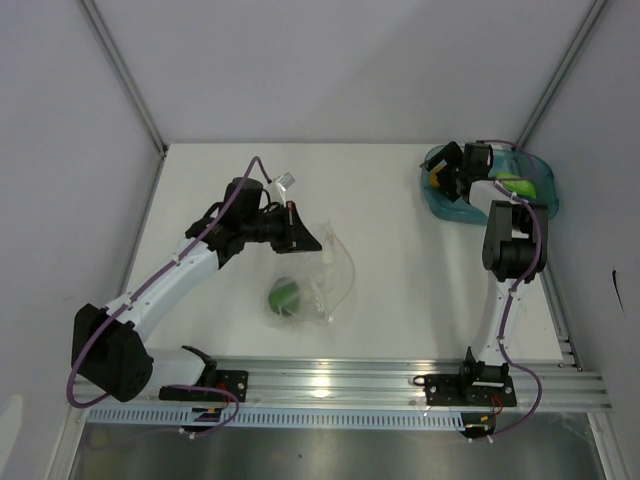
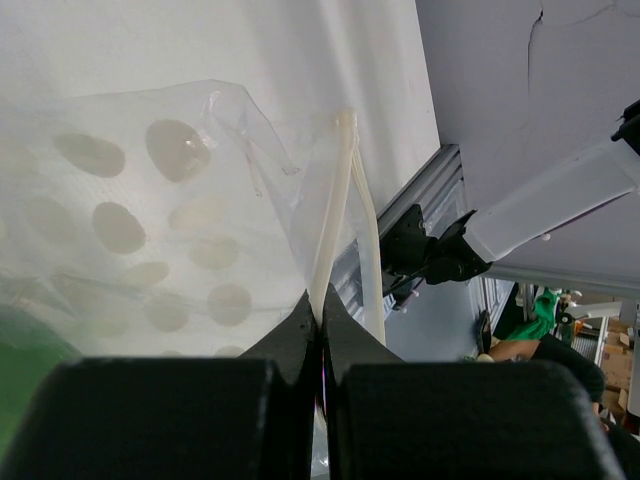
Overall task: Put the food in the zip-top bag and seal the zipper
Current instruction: Pick up the fake vegetable from the bin.
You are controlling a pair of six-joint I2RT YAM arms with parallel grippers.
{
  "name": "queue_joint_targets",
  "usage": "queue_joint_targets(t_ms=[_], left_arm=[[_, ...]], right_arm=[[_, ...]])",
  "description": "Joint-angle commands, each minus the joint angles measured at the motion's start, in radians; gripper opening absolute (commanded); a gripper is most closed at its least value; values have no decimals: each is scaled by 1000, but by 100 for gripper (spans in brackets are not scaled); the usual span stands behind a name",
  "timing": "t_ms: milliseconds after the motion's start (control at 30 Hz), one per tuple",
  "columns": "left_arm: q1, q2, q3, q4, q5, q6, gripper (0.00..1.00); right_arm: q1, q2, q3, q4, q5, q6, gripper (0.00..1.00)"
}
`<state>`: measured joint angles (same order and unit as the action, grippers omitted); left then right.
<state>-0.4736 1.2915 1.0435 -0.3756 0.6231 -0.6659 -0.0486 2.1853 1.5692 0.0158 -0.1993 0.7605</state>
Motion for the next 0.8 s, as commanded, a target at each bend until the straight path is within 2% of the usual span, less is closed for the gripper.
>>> queue_joint_targets(t_ms=[0,433,533,767], left_arm=[[1,5,18,26,29,-9,1],[1,-20,3,24,24,-9,1],[1,-21,-2,23,26,-9,1],[1,-29,-4,20,23,-8,1]], right_arm=[[4,-65,-11,61,-33,-52,99],[-37,-200,-83,15,103,-10,99],[-49,-197,-75,-45,162,13,99],[-60,-127,-28,-66,167,52,99]])
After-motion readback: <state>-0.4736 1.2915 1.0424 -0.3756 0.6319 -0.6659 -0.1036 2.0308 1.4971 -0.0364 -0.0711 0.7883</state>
